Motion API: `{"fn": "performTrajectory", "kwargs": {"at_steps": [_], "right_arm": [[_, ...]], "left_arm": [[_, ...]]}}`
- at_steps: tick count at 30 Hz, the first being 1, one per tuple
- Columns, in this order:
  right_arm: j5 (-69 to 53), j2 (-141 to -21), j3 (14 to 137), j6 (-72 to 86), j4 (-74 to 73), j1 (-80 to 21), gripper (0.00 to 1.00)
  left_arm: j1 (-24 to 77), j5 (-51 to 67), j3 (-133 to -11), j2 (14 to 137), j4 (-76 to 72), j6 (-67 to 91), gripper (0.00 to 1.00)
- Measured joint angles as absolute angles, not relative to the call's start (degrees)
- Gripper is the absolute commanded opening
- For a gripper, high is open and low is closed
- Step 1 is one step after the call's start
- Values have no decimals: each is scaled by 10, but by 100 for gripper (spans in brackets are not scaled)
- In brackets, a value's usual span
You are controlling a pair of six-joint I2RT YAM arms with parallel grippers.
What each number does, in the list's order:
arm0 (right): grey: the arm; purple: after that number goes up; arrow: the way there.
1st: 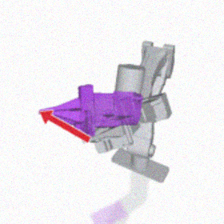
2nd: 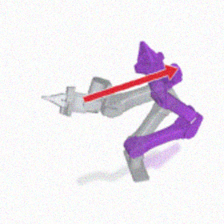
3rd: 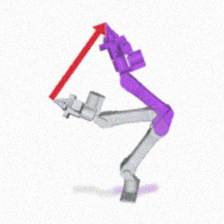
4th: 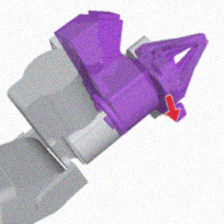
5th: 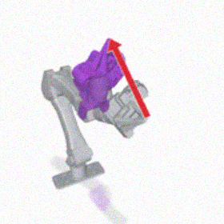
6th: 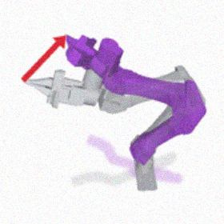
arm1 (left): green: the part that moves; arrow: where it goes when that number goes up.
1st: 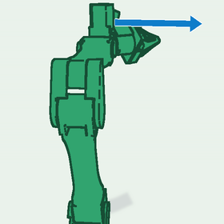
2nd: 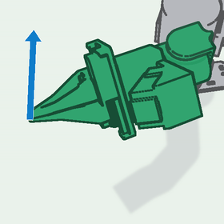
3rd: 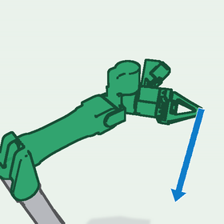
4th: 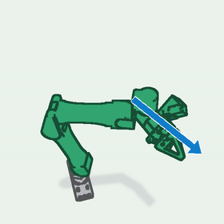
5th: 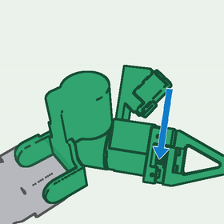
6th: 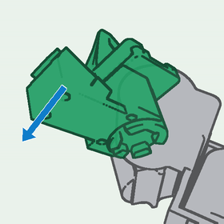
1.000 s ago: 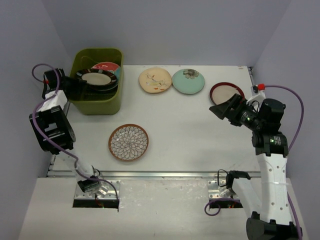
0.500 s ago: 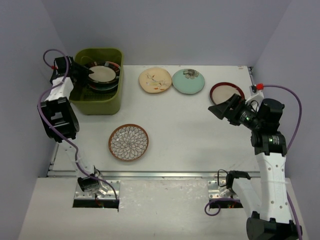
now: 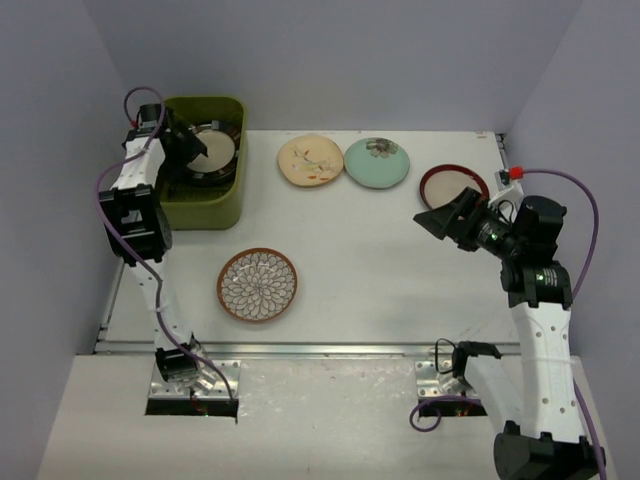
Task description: Place the plates into the plastic bin on the countertop
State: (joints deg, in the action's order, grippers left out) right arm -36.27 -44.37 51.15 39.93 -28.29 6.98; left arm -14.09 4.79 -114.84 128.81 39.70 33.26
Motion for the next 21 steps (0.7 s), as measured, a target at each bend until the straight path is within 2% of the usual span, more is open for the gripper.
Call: {"fn": "performTrajectory", "kwargs": {"at_steps": [12, 17, 21], "right_arm": [[-377, -487, 489, 408, -256, 70, 99], [-359, -568, 432, 440, -179, 47, 99], [-275, -693, 416, 471, -116, -46, 99]], "left_arm": [[-121, 6, -1157, 1221, 467, 256, 100], [-121, 1, -1134, 1106, 464, 242, 100], [-121, 17, -1065, 945, 423, 242, 100]]}}
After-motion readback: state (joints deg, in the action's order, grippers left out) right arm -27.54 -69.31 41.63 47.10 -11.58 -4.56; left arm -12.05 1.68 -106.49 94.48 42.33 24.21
